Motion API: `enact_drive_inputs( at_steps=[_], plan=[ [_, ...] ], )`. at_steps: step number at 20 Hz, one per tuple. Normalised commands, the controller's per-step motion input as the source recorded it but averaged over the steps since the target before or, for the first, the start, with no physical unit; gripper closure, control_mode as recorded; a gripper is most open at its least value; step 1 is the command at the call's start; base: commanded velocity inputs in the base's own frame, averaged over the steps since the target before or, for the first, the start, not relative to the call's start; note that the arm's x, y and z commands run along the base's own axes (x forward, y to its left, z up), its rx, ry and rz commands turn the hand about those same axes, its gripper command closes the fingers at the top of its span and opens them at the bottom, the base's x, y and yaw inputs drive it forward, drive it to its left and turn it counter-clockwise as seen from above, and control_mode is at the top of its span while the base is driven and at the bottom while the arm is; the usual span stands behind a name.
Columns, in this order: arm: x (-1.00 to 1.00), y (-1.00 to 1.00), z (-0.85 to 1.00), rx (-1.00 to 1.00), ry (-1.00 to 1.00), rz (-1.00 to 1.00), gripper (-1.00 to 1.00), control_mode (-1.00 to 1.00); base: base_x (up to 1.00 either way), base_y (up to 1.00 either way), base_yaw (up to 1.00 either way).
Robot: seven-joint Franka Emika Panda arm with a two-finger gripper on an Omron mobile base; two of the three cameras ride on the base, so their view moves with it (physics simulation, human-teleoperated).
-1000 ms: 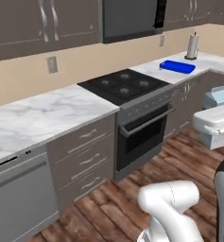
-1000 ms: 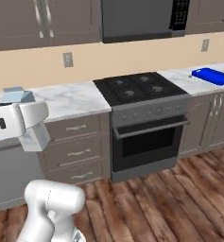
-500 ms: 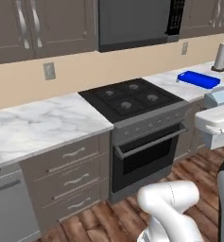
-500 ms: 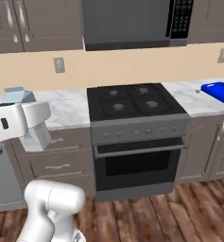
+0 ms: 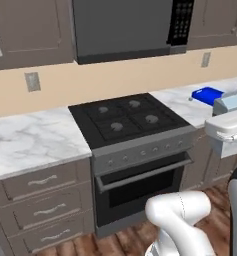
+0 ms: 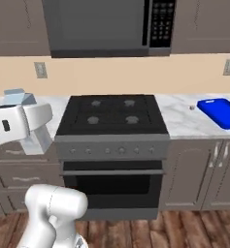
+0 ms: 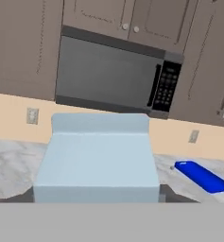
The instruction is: Take out the milk from the fridge and place it on the tray on the counter. Then take the sugar cube near the tray and place it in the tray.
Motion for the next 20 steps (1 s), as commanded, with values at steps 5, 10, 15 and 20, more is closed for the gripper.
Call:
enact_drive_inputs(
  at_steps=[5, 10, 15, 20],
  plan=[
    [0.0, 0.0, 0.0, 0.0, 0.0, 0.0, 1.0, 1.0, 0.02, -1.0, 0.25],
    [0.0, 0.0, 0.0, 0.0, 0.0, 0.0, 1.0, 1.0, 0.21, -1.0, 0.19],
    [0.0, 0.0, 0.0, 0.0, 0.0, 0.0, 1.0, 1.0, 0.03, -1.0, 0.05],
    [0.0, 0.0, 0.0, 0.0, 0.0, 0.0, 1.0, 1.0, 0.38, -0.88, 0.0]
  ],
)
